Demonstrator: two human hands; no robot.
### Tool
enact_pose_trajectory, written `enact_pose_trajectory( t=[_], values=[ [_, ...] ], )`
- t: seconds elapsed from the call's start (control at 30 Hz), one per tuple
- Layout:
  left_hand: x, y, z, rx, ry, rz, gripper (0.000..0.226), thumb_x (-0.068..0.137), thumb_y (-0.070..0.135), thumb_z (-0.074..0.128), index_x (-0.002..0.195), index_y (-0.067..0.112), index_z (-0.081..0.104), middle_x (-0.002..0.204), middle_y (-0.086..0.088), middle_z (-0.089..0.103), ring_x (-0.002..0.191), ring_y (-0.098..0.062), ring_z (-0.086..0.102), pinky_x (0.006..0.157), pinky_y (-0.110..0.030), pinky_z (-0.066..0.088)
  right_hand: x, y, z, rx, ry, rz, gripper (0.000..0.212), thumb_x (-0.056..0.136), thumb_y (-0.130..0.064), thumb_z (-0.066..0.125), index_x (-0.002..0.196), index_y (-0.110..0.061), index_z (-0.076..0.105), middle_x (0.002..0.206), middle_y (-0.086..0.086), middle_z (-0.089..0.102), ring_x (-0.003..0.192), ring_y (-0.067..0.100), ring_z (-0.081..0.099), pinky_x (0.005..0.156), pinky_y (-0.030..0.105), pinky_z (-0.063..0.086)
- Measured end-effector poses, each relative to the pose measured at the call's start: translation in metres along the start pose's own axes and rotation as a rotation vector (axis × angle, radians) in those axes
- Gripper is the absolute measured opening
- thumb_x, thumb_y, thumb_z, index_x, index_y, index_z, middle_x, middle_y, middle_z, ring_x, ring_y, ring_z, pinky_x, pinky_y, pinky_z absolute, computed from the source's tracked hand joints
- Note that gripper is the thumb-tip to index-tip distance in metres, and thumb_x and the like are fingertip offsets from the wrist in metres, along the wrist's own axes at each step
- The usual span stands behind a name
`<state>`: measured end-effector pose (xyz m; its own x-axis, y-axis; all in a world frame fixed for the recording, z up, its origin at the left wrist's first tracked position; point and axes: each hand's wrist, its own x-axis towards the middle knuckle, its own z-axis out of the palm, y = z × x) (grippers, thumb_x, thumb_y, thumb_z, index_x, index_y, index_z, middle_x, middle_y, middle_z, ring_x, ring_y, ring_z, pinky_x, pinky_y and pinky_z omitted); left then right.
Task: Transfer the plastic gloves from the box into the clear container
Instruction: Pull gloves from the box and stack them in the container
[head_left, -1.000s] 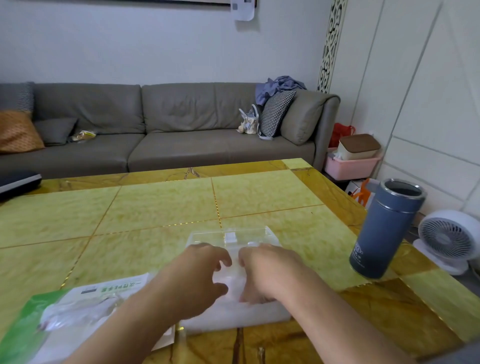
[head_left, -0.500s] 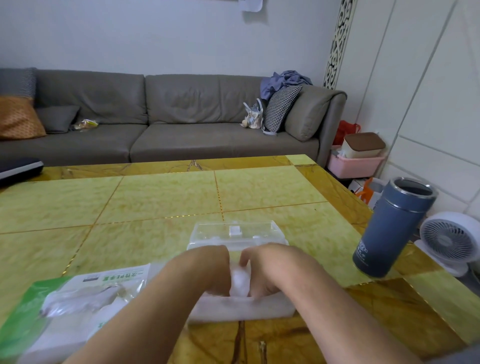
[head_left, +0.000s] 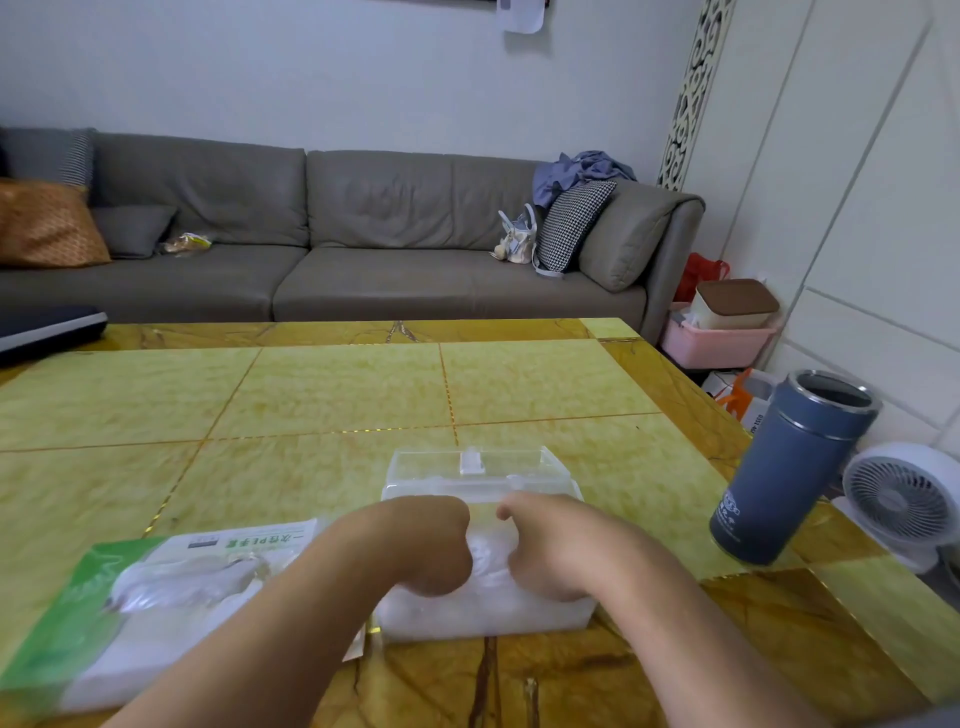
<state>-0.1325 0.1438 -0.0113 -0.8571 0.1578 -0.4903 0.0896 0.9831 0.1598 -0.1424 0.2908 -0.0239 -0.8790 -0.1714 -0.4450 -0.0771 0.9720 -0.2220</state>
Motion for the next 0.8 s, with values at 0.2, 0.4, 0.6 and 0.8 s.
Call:
enact_pose_trajectory(
  t=[0.2, 0.4, 0.6, 0.8],
  values=[
    [-0.012, -0.004, 0.008, -0.073, 0.167, 0.025, 0.039, 0.096, 0.003, 0.039, 0.133, 0.015, 0.046, 0.110, -0.001, 0.061, 0.095, -0.022, 0.062, 0.080, -0.035, 0.054, -0.014, 0.001, -0.003, -0.061, 0.180, -0.028, 0.045, 0.094, 0.001, 0.040, 0.131, -0.014, 0.060, 0.129, 0.007, 0.061, 0.112, 0.029, 0.068, 0.097, 0.047, 0.058],
    [-0.042, -0.040, 0.006, -0.429, 0.465, 0.172, 0.047, 0.097, 0.004, 0.045, 0.128, 0.037, 0.057, 0.111, 0.020, 0.066, 0.101, 0.003, 0.063, 0.083, -0.018, 0.054, -0.017, 0.006, -0.005, 0.080, 0.480, -0.055, 0.044, 0.091, -0.004, 0.046, 0.114, -0.035, 0.068, 0.111, -0.007, 0.066, 0.091, 0.015, 0.067, 0.082, 0.040, 0.061],
    [-0.075, -0.150, 0.021, -0.562, 0.795, -0.099, 0.040, 0.094, -0.002, 0.053, 0.097, 0.035, 0.068, 0.085, 0.016, 0.070, 0.081, 0.000, 0.066, 0.073, -0.024, 0.057, -0.032, -0.054, 0.003, 0.126, 0.787, -0.409, 0.028, 0.103, -0.006, 0.053, 0.113, -0.026, 0.069, 0.100, -0.016, 0.068, 0.091, 0.003, 0.065, 0.079, 0.027, 0.060],
    [-0.080, -0.204, 0.053, -0.665, 0.665, -0.131, 0.054, 0.083, -0.013, 0.047, 0.095, 0.035, 0.070, 0.085, 0.017, 0.074, 0.085, 0.001, 0.069, 0.087, -0.034, 0.058, -0.010, -0.163, 0.052, 0.158, 0.262, -0.664, 0.030, 0.105, -0.038, 0.053, 0.130, -0.026, 0.063, 0.125, -0.008, 0.059, 0.116, 0.013, 0.056, 0.101, 0.037, 0.051]
  ],
)
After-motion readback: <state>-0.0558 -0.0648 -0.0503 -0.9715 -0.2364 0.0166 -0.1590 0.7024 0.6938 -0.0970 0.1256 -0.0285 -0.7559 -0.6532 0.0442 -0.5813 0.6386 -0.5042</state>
